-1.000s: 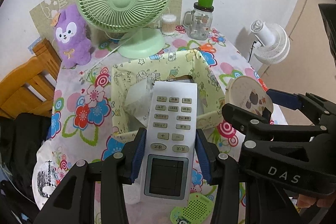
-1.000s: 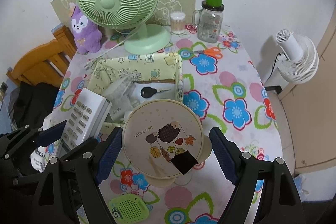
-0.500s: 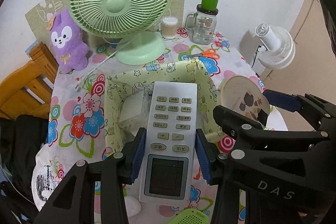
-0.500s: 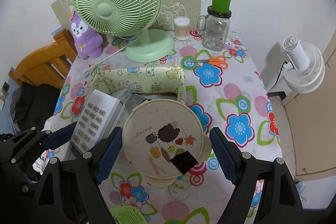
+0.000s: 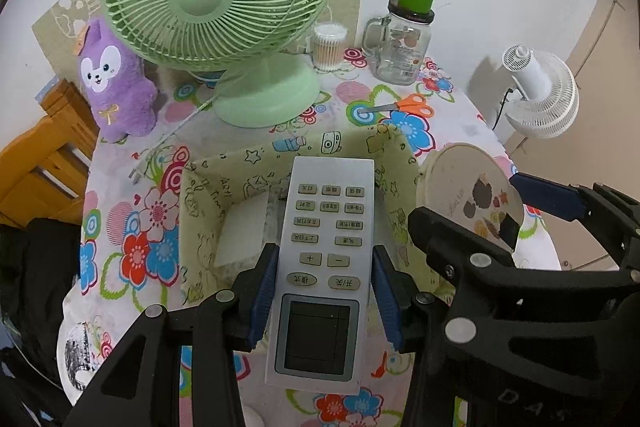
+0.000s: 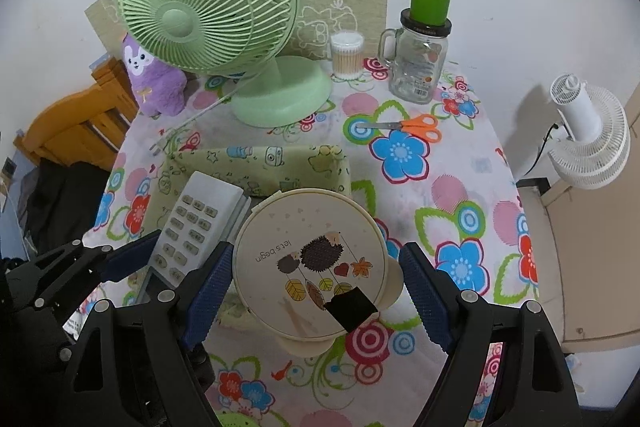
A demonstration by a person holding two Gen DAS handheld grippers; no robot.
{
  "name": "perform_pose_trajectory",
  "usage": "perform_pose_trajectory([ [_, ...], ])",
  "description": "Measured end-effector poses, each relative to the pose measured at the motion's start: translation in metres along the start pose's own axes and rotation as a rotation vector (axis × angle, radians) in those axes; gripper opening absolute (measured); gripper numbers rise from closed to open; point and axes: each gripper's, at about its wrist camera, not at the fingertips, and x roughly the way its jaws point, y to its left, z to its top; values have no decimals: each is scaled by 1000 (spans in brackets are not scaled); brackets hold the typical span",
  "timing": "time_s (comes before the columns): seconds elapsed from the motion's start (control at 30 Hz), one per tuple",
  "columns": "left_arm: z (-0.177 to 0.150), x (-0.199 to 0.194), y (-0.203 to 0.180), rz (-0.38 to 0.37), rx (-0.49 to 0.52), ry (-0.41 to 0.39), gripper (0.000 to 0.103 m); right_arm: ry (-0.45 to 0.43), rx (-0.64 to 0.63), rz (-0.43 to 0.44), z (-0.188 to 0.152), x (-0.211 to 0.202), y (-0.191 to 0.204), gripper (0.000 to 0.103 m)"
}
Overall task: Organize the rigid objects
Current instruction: 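Lift the remote with the left tool while the right tool carries the lid toward the box, then open the left tool over the box to drop the remote while the right tool holds the lid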
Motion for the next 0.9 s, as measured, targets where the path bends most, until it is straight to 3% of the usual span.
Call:
perform_pose_trajectory([
  [0.9, 26, 65, -21, -42, -39, 66, 46, 47, 60, -35, 16, 38, -44, 85],
])
